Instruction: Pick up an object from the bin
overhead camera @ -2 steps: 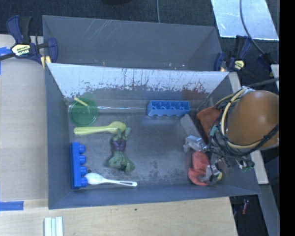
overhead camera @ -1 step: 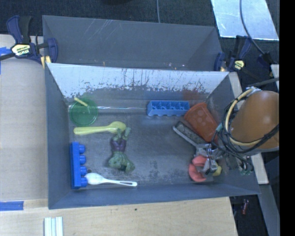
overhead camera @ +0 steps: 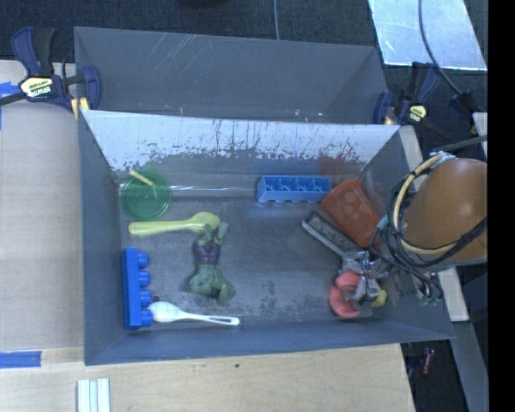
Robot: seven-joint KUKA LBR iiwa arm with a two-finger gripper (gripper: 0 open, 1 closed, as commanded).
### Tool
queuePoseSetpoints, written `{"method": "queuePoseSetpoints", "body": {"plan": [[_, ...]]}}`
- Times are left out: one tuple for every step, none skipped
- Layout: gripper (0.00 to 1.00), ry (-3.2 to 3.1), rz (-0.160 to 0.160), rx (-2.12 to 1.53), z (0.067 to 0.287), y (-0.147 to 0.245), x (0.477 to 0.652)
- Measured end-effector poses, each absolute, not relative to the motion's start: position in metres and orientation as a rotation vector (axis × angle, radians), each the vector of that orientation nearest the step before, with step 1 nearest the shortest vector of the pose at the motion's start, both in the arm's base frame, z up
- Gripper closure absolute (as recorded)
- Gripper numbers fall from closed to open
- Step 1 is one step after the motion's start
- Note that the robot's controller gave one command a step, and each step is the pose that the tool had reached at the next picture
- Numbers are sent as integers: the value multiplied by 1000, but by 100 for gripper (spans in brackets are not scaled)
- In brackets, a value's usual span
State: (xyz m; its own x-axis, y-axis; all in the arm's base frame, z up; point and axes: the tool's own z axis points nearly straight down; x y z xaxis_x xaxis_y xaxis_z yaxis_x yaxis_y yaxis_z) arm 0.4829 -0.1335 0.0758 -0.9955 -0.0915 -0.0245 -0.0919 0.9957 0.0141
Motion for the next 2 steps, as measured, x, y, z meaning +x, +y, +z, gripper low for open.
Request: {"method": "queuePoseSetpoints", "body": {"plan": [[100,3113,19,-175,156,-133,486],[100,3113,19,-100,215,-146,489]]}}
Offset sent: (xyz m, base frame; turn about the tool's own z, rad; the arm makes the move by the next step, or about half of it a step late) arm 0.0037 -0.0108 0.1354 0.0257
